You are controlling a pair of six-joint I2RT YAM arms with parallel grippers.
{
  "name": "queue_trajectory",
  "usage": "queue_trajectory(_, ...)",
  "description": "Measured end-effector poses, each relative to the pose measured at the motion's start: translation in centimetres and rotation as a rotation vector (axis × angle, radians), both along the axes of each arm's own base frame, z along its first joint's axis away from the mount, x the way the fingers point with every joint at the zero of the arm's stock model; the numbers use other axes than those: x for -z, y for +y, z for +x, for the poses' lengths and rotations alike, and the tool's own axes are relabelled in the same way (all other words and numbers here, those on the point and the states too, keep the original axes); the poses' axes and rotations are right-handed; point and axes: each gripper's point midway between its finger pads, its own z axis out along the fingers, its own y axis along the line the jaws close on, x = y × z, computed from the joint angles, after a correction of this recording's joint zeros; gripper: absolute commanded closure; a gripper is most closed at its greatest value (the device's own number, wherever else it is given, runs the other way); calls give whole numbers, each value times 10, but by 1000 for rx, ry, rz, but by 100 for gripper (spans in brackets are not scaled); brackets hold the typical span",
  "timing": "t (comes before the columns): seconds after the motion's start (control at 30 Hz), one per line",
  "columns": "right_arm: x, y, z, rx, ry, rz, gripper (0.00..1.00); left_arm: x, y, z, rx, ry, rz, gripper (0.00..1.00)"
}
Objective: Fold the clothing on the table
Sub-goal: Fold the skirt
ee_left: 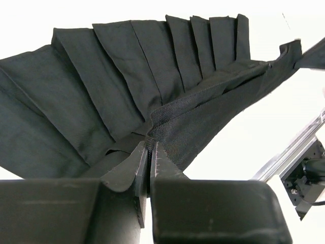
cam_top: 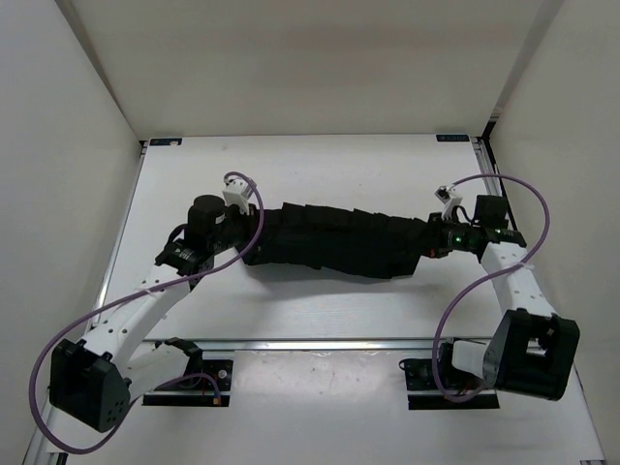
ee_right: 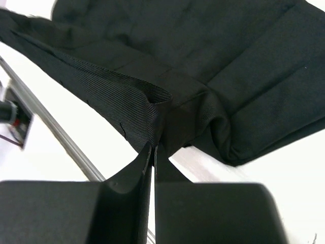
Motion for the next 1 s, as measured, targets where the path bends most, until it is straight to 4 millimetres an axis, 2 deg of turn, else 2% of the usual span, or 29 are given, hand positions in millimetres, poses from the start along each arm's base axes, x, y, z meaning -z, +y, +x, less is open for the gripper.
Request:
queue_trajectory(0.1,1,7,-5,-22,-18,-37,100,2,6,2,-24,17,-4,100)
queue_trajectory(0.2,0,12,0,-33,-10,-46,100,9,9,10,-51,60,3,100)
queue_trajectory(0.37,-4,6,36,-2,42,-24,100,14,6,41,-81,123,9,100)
queue_trajectory(0.5,2,2,67,19,107,13,100,25,3,66,-93,163,7,100)
queue_trajectory(0.6,15,0,89,37,177,45,100,41,-1,83,-94,205,16,100)
queue_trajectory(0.83,65,-10,125,121,347,34,99,91,-12,131,-109,273,52,100)
queue_trajectory(0.97,84,-14,148,169,410,-31,86,130,-16,148,-120,316,74,90)
queue_trajectory(1.0,86,-15,155,177,412,-43,81,141,-16,150,-123,332,79,85)
